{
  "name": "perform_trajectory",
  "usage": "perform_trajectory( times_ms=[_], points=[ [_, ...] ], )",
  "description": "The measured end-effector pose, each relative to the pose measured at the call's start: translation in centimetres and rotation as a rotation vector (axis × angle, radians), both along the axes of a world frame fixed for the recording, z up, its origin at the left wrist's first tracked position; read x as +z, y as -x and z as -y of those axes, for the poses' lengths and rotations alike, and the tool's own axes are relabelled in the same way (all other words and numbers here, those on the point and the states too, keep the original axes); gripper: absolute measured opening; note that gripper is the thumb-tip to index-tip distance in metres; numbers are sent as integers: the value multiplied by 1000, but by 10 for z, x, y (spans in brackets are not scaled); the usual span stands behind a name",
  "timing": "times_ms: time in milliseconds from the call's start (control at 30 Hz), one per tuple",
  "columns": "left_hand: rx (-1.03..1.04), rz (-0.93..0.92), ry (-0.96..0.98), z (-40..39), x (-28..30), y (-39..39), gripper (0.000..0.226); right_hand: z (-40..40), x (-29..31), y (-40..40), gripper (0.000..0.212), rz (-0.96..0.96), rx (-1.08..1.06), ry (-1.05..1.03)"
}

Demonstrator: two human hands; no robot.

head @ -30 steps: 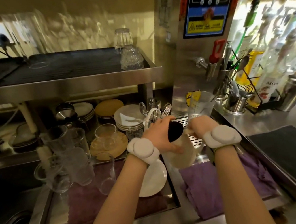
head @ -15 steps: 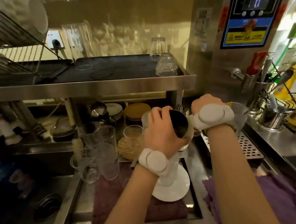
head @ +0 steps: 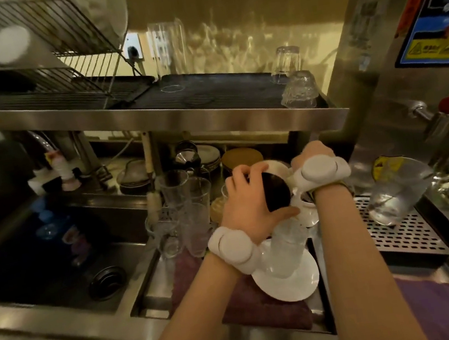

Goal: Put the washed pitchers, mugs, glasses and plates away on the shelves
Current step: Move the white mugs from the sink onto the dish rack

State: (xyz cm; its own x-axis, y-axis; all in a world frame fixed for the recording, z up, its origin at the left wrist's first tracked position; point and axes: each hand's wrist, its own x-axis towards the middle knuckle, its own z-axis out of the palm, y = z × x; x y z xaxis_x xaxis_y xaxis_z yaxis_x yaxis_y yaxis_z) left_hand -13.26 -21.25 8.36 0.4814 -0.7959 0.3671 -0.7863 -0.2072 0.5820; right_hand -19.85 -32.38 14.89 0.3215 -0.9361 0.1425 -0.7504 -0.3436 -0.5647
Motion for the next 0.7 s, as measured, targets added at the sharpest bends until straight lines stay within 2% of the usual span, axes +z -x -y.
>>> perform_trajectory(
  times_ms=[100, 133, 200, 300, 467, 600, 700],
  points=[
    [-49, -270, -38, -11, 15, -17, 53, 1, 0, -11, 31, 1, 17, -48],
    [-8, -298, -55, -14, 20, -23, 48, -3, 0, -15, 22, -34, 41, -82],
    [109, -233, -118, -17, 32, -35, 46, -13, 1, -24, 23, -44, 113, -73],
    [211, -207, -236, -12, 45, -43, 58, -27, -2, -32, 26, -32, 231, 44],
    [315, -324, -261, -7, 50, -53, 107, -45, -8, -37, 29, 45, 381, 172],
    [405, -341, -222, -7, 42, -53, 115, -54, -10, -37, 31, 102, 426, 190],
    [417, -355, -150, -14, 37, -52, 116, -54, -9, -40, 31, 41, 407, 170]
  ],
)
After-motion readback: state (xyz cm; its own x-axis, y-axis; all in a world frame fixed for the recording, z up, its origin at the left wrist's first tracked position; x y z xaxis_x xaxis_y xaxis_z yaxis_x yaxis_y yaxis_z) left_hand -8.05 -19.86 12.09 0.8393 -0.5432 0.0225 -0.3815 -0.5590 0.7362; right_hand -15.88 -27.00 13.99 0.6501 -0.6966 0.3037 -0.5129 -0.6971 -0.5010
